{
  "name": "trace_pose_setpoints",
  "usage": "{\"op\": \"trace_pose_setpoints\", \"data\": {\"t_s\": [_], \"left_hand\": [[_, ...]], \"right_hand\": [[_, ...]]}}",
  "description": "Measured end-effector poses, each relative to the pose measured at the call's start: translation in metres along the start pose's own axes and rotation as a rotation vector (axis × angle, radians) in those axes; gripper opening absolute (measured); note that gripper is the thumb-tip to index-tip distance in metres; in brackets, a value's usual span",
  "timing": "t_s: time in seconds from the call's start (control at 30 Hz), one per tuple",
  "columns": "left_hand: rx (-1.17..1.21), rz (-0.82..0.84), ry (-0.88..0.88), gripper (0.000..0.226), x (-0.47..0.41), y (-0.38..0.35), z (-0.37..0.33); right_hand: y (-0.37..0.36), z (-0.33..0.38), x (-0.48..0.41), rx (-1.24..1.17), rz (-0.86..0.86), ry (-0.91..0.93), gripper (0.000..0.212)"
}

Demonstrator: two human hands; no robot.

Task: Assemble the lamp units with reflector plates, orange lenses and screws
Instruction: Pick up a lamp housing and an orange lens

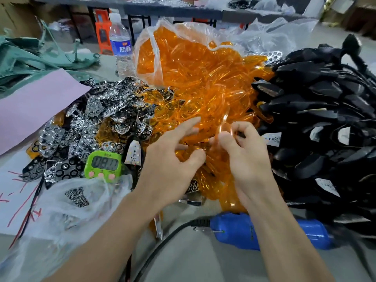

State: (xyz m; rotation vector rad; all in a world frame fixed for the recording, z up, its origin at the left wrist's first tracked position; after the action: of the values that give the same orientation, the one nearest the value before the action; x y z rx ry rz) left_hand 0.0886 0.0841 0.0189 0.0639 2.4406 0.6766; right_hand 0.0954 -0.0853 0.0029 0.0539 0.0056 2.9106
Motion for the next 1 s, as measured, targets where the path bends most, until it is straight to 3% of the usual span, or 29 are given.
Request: {"op": "trace_pose_setpoints", "data": {"t_s": [0.1, 0.2, 0.33, 0.5, 0.7, 0.8, 0.83, 0.9, 1.0], "left_hand": [[0.069, 0.125, -0.055, 0.067, 0.0, -0.01, -0.009], [0.061, 0.064, 0.05, 0.063, -0.001, -0.006, 0.0], [0.123, -0.121, 0.162, 0.052, -0.009, 0.02, 0.019], [0.707, -0.106, 0.389, 0.052, -0.012, 0.024, 0.04], [0.9, -0.073, 0.438, 0.052, -0.01, 0.019, 0.046], [0.91, -0.102, 0.456, 0.048, -0.01, 0.019, 0.048], [0.906, -0.11, 0.463, 0.046, -0.009, 0.019, 0.048], [0.883, -0.109, 0.468, 0.045, -0.009, 0.018, 0.048], [0.873, -0.107, 0.456, 0.045, -0.008, 0.017, 0.047]], "right_hand": [[-0.025, -0.007, 0.009, -0.189, 0.163, -0.129, 0.013], [-0.04, -0.009, 0.014, -0.318, 0.283, -0.191, 0.026], [-0.021, 0.003, 0.007, 0.223, 0.011, 0.137, 0.029], [-0.038, -0.009, 0.004, 0.984, 0.064, 0.159, 0.034], [-0.03, -0.001, 0.014, 1.29, -0.204, 0.248, 0.046], [-0.019, 0.016, 0.017, 1.228, -0.419, 0.305, 0.025], [-0.017, 0.017, 0.016, 1.243, -0.423, 0.286, 0.031], [-0.02, 0.007, 0.013, 1.269, -0.251, 0.195, 0.042], [-0.029, -0.001, 0.015, 1.33, -0.096, 0.164, 0.018]]}}
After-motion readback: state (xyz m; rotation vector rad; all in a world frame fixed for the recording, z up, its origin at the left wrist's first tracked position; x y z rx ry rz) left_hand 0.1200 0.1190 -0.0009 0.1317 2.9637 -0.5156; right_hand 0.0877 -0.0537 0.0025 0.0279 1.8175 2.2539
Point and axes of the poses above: each hand's wrist, its own x-axis away from the middle knuckle, its own y-axis out of the back of the hand, z = x × y, the point moved 6 cm from there along -x, towards the middle knuckle, and after that the axes turned 8 degrees about -y, right-handed, at the moved point
